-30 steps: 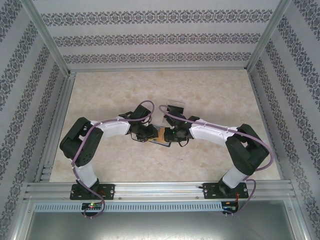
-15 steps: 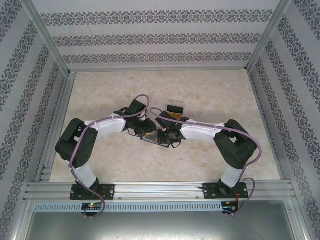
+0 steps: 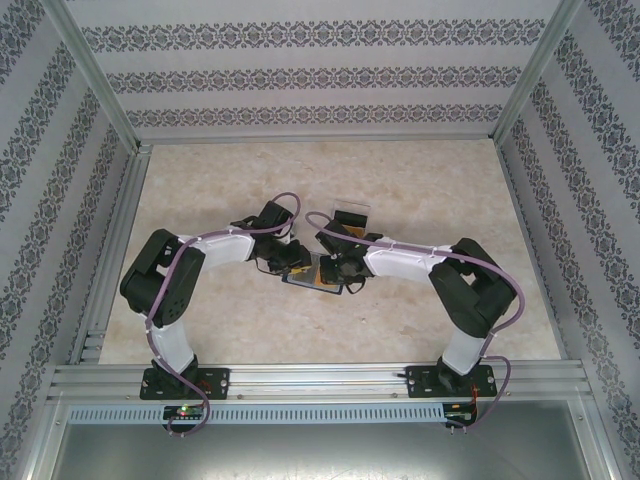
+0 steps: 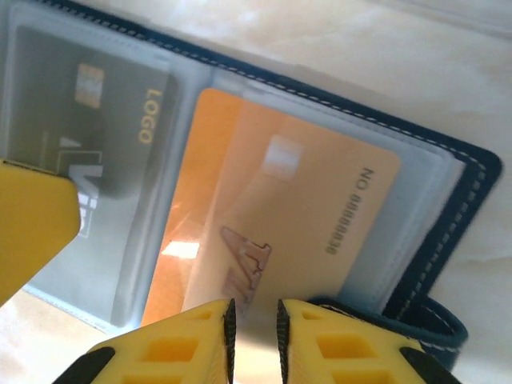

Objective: Take the credit cards out of the card holder

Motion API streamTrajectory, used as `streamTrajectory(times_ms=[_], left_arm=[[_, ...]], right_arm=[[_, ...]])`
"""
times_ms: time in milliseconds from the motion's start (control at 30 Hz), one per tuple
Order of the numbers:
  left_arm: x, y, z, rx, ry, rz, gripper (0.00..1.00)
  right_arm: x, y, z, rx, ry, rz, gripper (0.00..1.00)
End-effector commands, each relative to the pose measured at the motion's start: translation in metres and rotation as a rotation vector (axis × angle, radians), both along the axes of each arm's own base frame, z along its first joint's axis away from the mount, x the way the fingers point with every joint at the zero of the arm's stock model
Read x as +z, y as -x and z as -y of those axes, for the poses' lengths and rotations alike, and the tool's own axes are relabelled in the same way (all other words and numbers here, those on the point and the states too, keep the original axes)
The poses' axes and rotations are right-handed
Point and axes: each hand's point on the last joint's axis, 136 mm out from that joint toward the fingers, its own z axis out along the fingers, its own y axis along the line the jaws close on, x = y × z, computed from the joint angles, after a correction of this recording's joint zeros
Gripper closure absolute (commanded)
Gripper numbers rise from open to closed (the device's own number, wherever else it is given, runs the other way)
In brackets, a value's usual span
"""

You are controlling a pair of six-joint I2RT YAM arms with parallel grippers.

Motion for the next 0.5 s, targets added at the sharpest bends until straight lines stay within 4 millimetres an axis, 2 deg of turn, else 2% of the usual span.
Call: streamTrajectory(times_ms=[0,200,400,467], left_arm=[[-0.02,0.015,-0.014,0.021,-0.046,-0.059,0.74],[-0.02,0.018,-0.016,0.026,-0.043,-0.059,0.74],[-0.014,0.015,-0.012,0.024,-0.023,-0.046,0.74],[-0.011,0.015,-0.011,0.024,-0.016,-0.043,0.74]], right_arm=[[-0.002,0.004,0.025,-0.042,0.05,-0.006,0.75],[-0.002,0.007,0.037,-0.061,0.055,-0.007,0.75],[-0.01,0.007,0.029,-0.05,0.024,-0.033,0.76],[-0.012,0.006,0.026,-0.048,0.011,-0.041,0.8]])
